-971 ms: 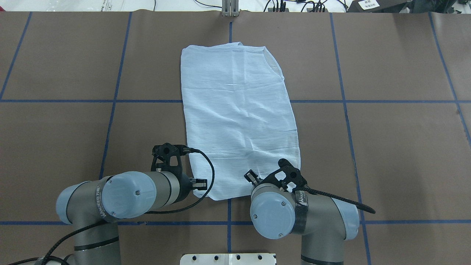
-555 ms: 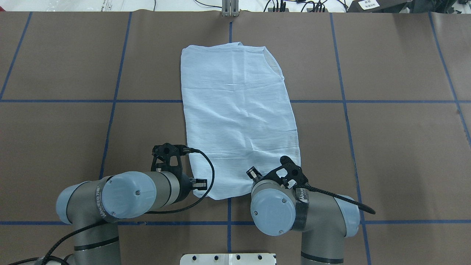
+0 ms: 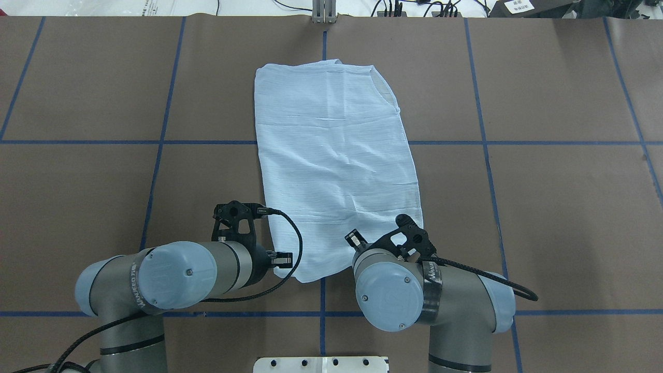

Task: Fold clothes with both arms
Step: 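Grasp the near corners of the shirt with both grippers, then lift the near edge and fold it toward the far edge with both grippers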

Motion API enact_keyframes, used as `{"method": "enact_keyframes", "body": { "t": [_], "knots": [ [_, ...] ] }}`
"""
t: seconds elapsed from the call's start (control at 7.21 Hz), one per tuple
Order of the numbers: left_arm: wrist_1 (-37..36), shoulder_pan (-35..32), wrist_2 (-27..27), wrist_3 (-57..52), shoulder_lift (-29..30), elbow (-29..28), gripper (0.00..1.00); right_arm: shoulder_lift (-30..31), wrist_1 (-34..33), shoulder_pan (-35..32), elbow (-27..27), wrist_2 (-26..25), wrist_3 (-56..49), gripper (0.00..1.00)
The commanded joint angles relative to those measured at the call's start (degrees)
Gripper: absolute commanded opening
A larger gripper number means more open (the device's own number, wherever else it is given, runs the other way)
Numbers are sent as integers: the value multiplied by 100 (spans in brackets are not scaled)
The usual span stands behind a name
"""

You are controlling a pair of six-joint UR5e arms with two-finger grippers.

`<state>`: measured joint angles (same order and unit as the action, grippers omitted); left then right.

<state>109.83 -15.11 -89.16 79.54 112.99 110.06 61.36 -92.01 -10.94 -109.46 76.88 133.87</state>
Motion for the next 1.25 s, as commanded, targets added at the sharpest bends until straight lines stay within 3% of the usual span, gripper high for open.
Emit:
{"method": "enact_keyframes", "body": {
  "t": [0.0,0.28,0.42,0.69,1.11],
  "knots": [
    [-49,60,-40,9,-267,758,0,52,-515,239,-922,-138,7,0],
    [-1070,139,-276,96,-454,2048,0,-27,-1902,608,-2222,-147,60,0],
    [-1721,140,-443,88,-384,2646,0,-167,-2204,610,-2516,-139,77,0],
    [-2211,61,-559,44,37,2400,0,-614,-2313,523,-2031,-313,-132,0],
    [-2150,-910,-541,-654,469,1380,0,-827,-1157,-161,-861,-534,-825,0]
  ]
}}
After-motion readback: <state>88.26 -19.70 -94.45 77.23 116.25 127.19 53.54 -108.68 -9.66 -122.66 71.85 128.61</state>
